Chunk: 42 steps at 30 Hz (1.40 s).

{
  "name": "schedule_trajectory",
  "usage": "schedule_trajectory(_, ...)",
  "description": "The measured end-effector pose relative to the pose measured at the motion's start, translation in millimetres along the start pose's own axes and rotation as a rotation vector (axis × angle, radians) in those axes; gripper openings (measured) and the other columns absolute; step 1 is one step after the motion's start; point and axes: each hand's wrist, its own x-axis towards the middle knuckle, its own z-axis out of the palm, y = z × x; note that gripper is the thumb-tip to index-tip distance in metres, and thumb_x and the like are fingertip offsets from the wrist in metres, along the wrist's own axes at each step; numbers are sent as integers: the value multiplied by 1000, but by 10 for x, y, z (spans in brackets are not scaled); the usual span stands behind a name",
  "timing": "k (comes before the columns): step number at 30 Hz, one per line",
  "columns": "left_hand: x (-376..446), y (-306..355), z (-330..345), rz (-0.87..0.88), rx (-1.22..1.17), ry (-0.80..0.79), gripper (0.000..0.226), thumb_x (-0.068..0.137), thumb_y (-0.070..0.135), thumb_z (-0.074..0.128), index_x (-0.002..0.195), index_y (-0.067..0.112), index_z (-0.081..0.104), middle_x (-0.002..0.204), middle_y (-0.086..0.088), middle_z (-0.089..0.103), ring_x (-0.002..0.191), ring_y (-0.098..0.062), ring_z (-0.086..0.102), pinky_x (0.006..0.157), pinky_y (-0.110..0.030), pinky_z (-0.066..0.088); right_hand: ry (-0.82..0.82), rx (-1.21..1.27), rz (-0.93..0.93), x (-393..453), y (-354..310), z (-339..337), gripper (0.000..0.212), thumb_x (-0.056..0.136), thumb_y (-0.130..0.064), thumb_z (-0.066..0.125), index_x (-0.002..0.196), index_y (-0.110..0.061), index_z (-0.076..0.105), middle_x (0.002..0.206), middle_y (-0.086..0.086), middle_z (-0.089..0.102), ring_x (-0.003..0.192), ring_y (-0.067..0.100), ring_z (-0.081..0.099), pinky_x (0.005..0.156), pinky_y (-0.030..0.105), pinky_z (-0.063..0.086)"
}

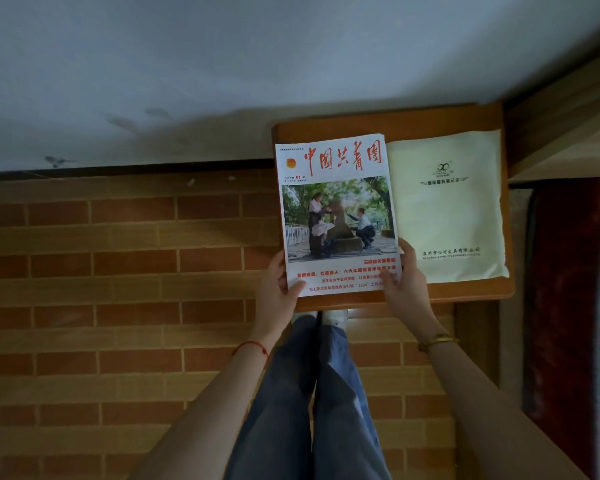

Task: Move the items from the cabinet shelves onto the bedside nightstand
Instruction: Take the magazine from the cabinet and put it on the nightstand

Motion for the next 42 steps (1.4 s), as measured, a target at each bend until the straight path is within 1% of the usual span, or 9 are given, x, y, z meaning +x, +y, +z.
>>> schedule_trajectory(2, 17, -37, 26, 20, 49, -4, 68, 88, 4, 69, 147, 17, 39, 126, 0, 65, 113, -10, 65, 84, -24, 59, 0, -38, -26, 18, 42, -20, 53, 95, -8, 55, 140, -25, 32, 96, -12, 60, 81, -2, 63, 56, 6, 49)
schedule_trajectory(4, 30, -66, 32, 45, 134, -6, 70, 88, 7, 69, 149, 17, 36, 129, -2, 64, 116, -13, 64, 89, -29, 58, 4, -94, -65, 26, 72, -47, 48, 95, -11, 55, 137, -23, 36, 109, -3, 62, 94, 8, 64, 72, 17, 55)
schedule_trajectory(6, 44, -83, 20, 74, 238, 10, 70, 89, 9, 69, 150, 18, 37, 129, -3, 64, 114, -13, 64, 92, -23, 55, 14, -167, -112, 48, 107, -65, 45, 95, -11, 55, 136, -19, 38, 117, 2, 61, 104, 16, 60, 84, 31, 56)
schedule_trajectory(9, 66, -90, 0, 115, 334, 38, 68, 88, 9, 70, 148, 20, 41, 129, -2, 64, 112, -13, 63, 92, -11, 49, 27, -273, -162, 77, 131, -53, 46, 94, -13, 56, 136, -16, 39, 121, 5, 58, 109, 19, 55, 89, 36, 53)
schedule_trajectory(15, 65, 10, -12, 124, 490, 35, 65, 91, 13, 67, 148, 23, 40, 128, -4, 59, 117, -18, 60, 94, -37, 57, 96, -417, -156, 48, 67, -45, 51, 88, -13, 64, 134, -12, 42, 118, 9, 48, 104, 25, 53, 84, 37, 53)
schedule_trajectory(20, -104, 241, -86, 139, 612, 92, 65, 92, 20, 67, 150, 18, 37, 134, -4, 56, 125, -19, 53, 99, -30, 47, 164, -429, -218, -57, -122, -290, 46, 88, -15, 66, 130, -8, 51, 122, 11, 57, 112, 28, 51, 96, 40, 45)
schedule_trajectory(25, -502, 746, -262, 275, 677, 114, 45, 95, 25, 62, 138, 19, 51, 134, -1, 57, 122, -16, 56, 92, -18, 40, 232, -406, -333, -378, -507, -767, 43, 90, -16, 63, 132, -10, 53, 124, 9, 60, 119, 27, 49, 100, 41, 42)
schedule_trajectory(34, -1667, 1788, -674, 672, 878, 138, 39, 90, 22, 64, 128, 13, 60, 126, -7, 63, 118, -23, 60, 101, -32, 45, 352, -395, -453, -1544, -1134, -1654, 36, 93, -15, 62, 128, -7, 58, 120, 11, 63, 117, 28, 53, 99, 40, 44)
schedule_trajectory(42, -2438, 2212, -791, 779, 903, 164, 40, 92, 22, 66, 130, 13, 60, 129, -6, 63, 121, -23, 58, 104, -32, 41, 488, -386, -492, -2447, -1287, -2010, 35, 92, -16, 63, 126, -7, 59, 117, 9, 64, 113, 26, 54, 98, 41, 46)
